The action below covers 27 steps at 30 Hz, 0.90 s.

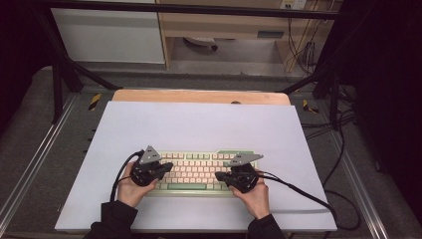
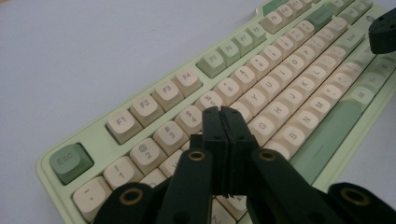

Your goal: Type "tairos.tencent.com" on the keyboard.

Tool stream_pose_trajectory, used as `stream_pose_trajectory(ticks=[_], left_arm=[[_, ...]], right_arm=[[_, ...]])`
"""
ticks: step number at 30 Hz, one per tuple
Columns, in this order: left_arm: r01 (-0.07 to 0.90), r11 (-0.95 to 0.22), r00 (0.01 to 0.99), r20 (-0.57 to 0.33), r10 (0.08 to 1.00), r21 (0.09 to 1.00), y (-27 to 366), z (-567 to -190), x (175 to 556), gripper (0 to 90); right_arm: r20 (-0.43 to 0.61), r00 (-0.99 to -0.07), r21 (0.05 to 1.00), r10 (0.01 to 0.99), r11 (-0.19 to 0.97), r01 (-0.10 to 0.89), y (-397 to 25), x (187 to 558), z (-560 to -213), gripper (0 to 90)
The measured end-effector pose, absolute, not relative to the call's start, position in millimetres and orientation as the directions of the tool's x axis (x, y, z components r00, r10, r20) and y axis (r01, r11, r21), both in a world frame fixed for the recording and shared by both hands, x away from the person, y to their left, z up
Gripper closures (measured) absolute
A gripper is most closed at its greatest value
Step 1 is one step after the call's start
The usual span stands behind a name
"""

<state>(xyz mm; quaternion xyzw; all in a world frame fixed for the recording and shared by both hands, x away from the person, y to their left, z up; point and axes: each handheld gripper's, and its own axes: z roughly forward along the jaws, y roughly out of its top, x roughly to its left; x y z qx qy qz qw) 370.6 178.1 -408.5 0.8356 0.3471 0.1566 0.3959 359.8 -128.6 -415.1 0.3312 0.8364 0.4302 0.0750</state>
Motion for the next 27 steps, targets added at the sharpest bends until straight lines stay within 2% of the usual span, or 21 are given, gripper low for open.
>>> stream_pose_trajectory(ticks=[27], left_arm=[[0.461,-0.47,0.711,0.004,0.703,0.753,161.2,-425.5,381.4,88.7]], right_arm=[[0.16,-0.766,0.773,0.623,0.404,0.49,-134.3,359.7,-418.3,90.0]])
